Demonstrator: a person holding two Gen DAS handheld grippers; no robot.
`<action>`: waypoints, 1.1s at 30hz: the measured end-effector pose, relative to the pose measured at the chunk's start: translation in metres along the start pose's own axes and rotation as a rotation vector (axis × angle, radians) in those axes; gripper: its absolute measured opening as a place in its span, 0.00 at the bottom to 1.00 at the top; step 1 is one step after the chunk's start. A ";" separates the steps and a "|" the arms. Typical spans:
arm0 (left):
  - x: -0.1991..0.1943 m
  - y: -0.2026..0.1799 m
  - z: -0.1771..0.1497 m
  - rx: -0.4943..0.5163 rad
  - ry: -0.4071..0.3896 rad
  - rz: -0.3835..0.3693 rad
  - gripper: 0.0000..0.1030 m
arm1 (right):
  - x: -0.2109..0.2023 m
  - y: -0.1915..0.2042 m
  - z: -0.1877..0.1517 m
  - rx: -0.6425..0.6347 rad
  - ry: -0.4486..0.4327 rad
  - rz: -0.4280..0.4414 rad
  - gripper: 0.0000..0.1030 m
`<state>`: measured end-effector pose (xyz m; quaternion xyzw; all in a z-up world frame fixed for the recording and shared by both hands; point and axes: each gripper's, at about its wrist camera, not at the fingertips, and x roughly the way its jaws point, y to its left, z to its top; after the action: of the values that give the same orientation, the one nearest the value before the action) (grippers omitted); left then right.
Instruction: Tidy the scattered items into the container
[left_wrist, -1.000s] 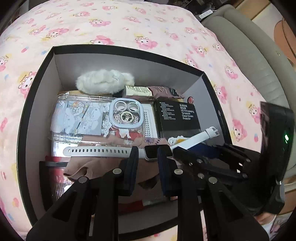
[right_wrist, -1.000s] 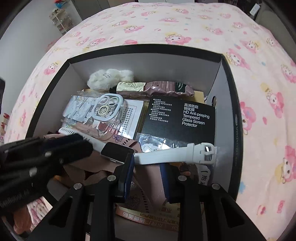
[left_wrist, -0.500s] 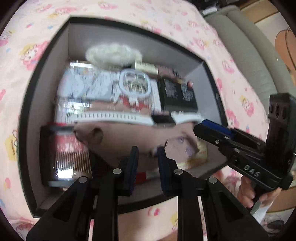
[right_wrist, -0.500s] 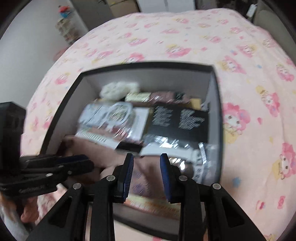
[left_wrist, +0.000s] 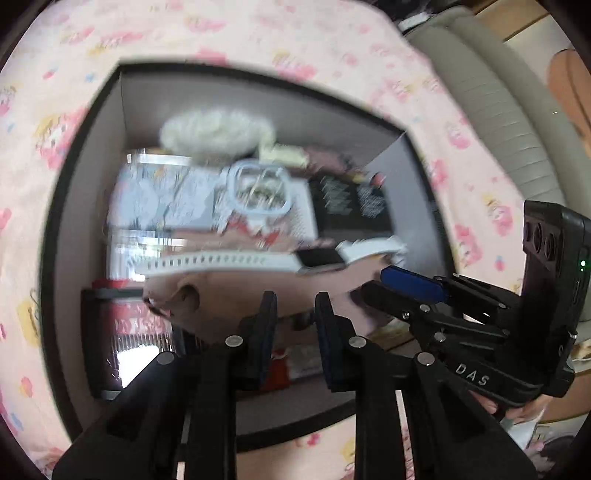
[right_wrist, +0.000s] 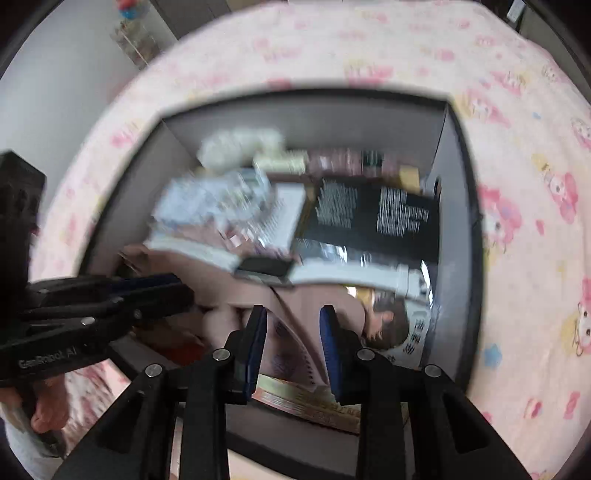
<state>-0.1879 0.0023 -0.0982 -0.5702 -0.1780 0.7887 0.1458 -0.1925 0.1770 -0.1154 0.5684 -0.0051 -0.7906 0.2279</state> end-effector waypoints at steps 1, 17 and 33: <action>-0.004 -0.001 0.001 0.009 -0.024 -0.002 0.19 | -0.007 0.000 0.002 0.004 -0.047 -0.005 0.25; 0.019 -0.008 0.014 0.015 -0.014 0.032 0.27 | 0.010 -0.004 0.012 0.033 0.025 -0.109 0.26; -0.115 -0.024 0.021 0.023 -0.424 0.153 0.99 | -0.126 0.046 0.019 0.110 -0.412 -0.328 0.76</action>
<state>-0.1722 -0.0287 0.0165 -0.4016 -0.1522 0.9016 0.0513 -0.1620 0.1769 0.0167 0.4004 -0.0023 -0.9144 0.0596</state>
